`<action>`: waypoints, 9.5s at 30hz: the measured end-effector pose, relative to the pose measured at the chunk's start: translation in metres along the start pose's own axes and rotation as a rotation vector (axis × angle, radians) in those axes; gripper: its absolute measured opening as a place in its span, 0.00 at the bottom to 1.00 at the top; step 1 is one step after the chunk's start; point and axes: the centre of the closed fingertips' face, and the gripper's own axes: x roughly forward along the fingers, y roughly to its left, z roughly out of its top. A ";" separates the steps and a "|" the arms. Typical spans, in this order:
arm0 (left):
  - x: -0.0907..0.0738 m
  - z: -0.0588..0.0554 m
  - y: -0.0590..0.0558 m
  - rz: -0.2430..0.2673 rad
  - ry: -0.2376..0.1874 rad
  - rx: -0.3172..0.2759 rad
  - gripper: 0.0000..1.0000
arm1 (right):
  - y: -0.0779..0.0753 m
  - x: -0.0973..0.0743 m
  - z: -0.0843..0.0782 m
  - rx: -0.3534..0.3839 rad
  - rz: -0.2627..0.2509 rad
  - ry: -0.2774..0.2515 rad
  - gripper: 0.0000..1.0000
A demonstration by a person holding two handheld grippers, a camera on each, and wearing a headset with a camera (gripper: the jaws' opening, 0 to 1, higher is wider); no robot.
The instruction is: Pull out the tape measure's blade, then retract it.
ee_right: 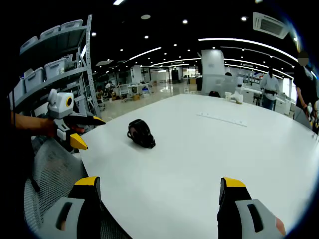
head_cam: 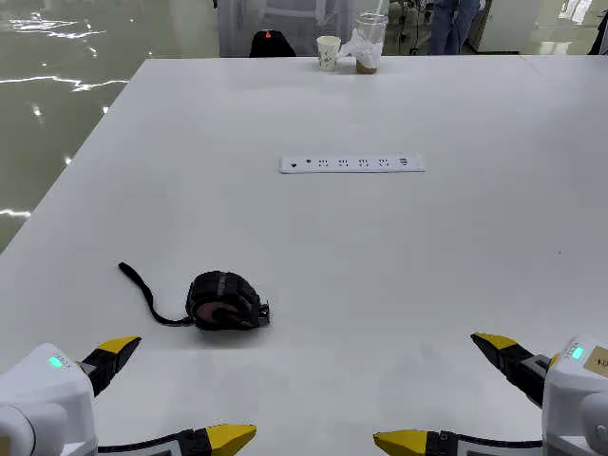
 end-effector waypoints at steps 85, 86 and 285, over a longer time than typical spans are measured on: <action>0.026 0.010 0.032 -0.088 0.077 0.123 0.99 | -0.026 0.038 0.008 -0.204 0.171 0.107 0.95; 0.027 0.011 0.033 -0.091 0.079 0.125 0.99 | -0.027 0.039 0.008 -0.207 0.173 0.109 0.96; 0.115 -0.007 0.095 -0.515 0.567 0.720 0.23 | 0.013 0.220 0.009 -0.692 0.643 0.300 0.09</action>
